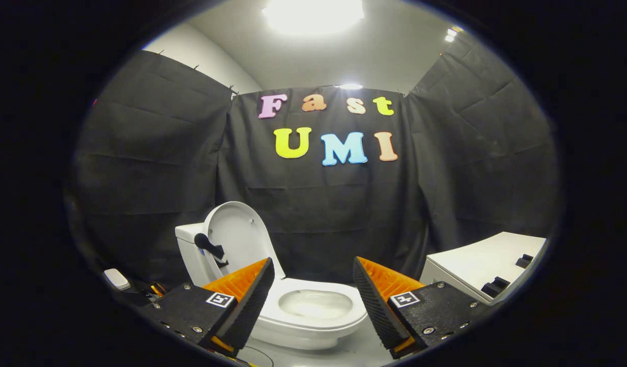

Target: Open the toilet lid.

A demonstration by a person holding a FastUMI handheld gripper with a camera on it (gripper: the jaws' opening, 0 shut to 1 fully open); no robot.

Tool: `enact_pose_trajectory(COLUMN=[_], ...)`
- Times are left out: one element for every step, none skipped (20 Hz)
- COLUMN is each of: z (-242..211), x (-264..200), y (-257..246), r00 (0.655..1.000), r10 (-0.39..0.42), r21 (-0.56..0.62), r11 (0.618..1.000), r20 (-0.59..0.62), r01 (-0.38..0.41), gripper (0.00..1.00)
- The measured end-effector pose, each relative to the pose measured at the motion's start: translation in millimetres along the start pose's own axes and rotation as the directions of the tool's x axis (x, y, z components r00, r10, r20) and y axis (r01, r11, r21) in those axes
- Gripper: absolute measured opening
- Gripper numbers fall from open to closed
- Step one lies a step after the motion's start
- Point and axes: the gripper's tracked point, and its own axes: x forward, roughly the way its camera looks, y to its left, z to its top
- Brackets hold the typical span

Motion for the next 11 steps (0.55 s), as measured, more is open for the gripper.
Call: enact_pose_trajectory(z=[-1.9, -3.1, -3.4, -2.9, -2.0, -0.4, -0.3, -1.6, -3.6, -4.2, -5.5], x=[-0.2, -0.1, -2.3, -3.0, -2.0, -2.0, -2.1, -1.5, -0.5, -0.5, -1.2], y=[0.2, -0.5, -0.9, -1.9, -3.2, -3.2, -4.0, -4.7, -5.3, -5.9, -7.6], r00=[1.000, 1.000, 1.000, 1.000, 1.000, 1.000, 1.000, 1.000, 1.000, 1.000, 1.000], r10=[0.002, 0.000, 0.001, 0.000, 0.000, 0.001, -0.002, -0.003, -0.001, -0.001, -0.003], r21=[-0.001, -0.002, -0.002, 0.000, 0.003, 0.006, 0.007, 0.008, 0.010, 0.011, 0.010], r11=[1.000, 1.000, 1.000, 1.000, 1.000, 1.000, 1.000, 1.000, 1.000, 1.000, 1.000], r20=[-0.007, -0.009, -0.011, -0.011, -0.010, -0.007, -0.004, -0.007, -0.011, -0.012, -0.016], r01=[-0.002, 0.000, -0.001, 0.000, 0.000, -0.001, 0.002, 0.003, 0.002, 0.002, 0.004], gripper=[0.95, 0.95, 0.95, 0.95, 0.95, 0.95, 0.95, 0.95, 0.95, 0.95, 0.95])
